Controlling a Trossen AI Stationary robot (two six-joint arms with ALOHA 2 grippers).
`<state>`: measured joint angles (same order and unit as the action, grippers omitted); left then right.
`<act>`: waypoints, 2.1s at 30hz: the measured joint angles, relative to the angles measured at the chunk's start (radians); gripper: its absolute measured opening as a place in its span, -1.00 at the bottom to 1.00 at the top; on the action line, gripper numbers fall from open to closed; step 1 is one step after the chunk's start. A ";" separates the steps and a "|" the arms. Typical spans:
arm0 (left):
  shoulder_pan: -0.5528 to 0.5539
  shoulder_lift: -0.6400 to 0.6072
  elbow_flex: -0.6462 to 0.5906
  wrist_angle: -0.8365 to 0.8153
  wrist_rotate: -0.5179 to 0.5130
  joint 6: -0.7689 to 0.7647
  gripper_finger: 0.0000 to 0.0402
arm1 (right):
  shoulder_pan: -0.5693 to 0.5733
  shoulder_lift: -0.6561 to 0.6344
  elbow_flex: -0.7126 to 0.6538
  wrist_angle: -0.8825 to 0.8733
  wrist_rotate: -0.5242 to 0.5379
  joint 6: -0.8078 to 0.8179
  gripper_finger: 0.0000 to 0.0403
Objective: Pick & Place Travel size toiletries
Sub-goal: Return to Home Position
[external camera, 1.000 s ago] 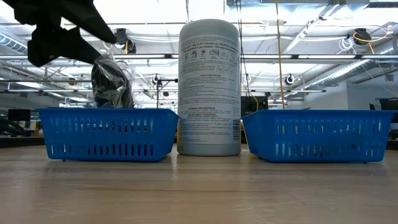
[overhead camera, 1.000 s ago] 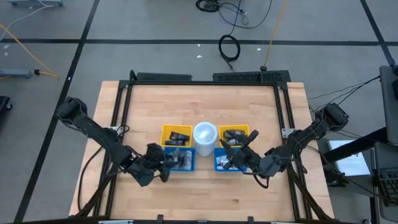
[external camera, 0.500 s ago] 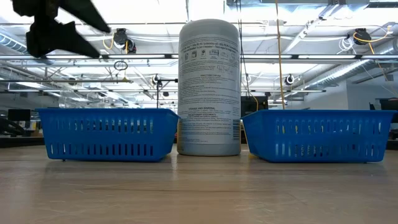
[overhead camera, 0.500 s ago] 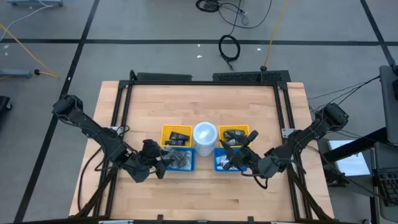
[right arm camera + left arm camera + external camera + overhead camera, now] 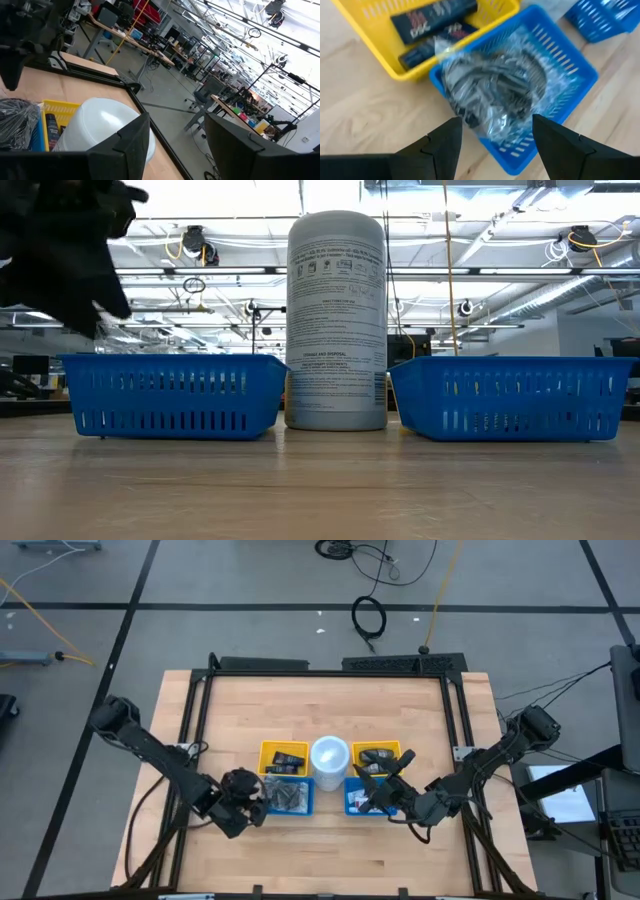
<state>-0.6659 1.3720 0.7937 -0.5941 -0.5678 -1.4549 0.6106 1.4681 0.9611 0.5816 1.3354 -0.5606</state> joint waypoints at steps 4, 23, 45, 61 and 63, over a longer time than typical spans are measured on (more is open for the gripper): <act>0.000 0.037 0.000 -0.009 0.043 -0.044 0.19 | 0.000 0.000 0.000 0.000 0.000 0.000 -0.11; 0.001 0.060 0.000 -0.014 -0.002 -0.020 -0.89 | 0.000 0.000 0.000 -0.040 -0.001 0.026 -0.15; -0.006 0.012 0.001 0.084 -0.062 0.125 -0.68 | 0.000 0.000 0.000 -0.041 -0.001 0.036 -0.15; -0.006 0.004 0.001 0.147 -0.070 0.192 0.22 | 0.000 0.000 0.000 -0.065 -0.001 0.050 -0.15; -0.006 -0.019 0.001 0.144 -0.071 0.207 0.27 | 0.000 0.000 0.000 -0.070 -0.001 0.051 -0.15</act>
<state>-0.6716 1.3534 0.7944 -0.4501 -0.6385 -1.2476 0.6103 1.4680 0.9611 0.5118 1.3346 -0.5098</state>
